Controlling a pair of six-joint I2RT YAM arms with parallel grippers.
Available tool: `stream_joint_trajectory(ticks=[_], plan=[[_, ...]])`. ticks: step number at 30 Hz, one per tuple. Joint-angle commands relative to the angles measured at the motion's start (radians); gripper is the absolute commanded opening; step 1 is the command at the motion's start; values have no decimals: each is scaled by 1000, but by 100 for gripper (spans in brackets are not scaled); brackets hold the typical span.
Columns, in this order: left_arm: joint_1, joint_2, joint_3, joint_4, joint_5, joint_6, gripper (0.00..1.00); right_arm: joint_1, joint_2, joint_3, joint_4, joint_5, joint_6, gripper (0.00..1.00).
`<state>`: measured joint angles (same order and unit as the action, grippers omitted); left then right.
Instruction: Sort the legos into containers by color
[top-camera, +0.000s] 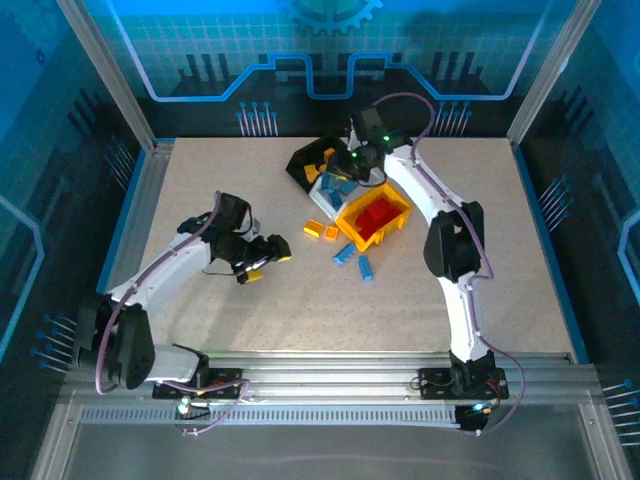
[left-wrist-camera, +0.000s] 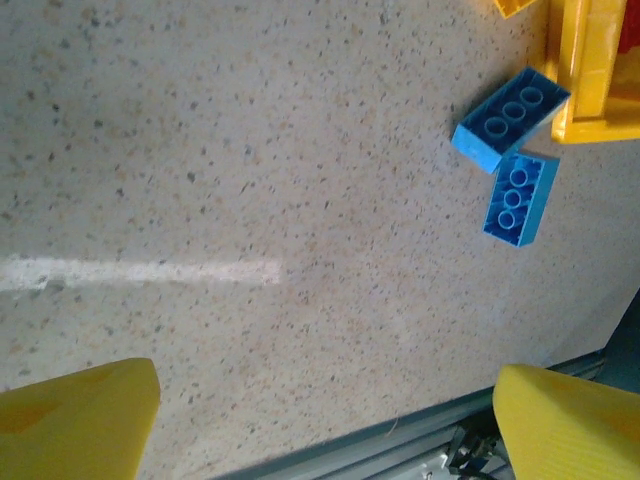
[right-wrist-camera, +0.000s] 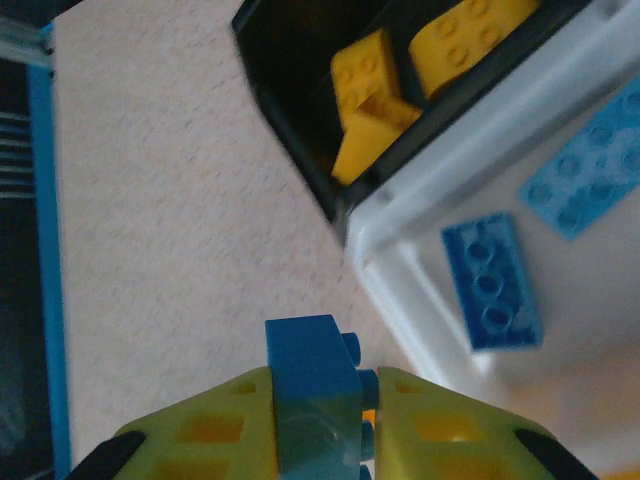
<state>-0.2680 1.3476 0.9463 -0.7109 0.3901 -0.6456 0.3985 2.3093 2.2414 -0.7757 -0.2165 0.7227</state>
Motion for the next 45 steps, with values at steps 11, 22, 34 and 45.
stream_joint_trajectory(ticks=[11, 22, 34, 45], plan=[[11, -84, -4, -124, -35, 67, 92, -58, 212, 279, -108, 78, 29, 43], [12, 13, 25, 48, 25, -41, 99, -6, -113, 91, -273, 97, -237, 61], [-6, 29, -10, 188, 28, -152, 99, 188, -674, -759, -300, 260, -327, 68], [-59, -43, -88, 205, -12, -204, 99, 238, -624, -960, -160, 355, -336, 66]])
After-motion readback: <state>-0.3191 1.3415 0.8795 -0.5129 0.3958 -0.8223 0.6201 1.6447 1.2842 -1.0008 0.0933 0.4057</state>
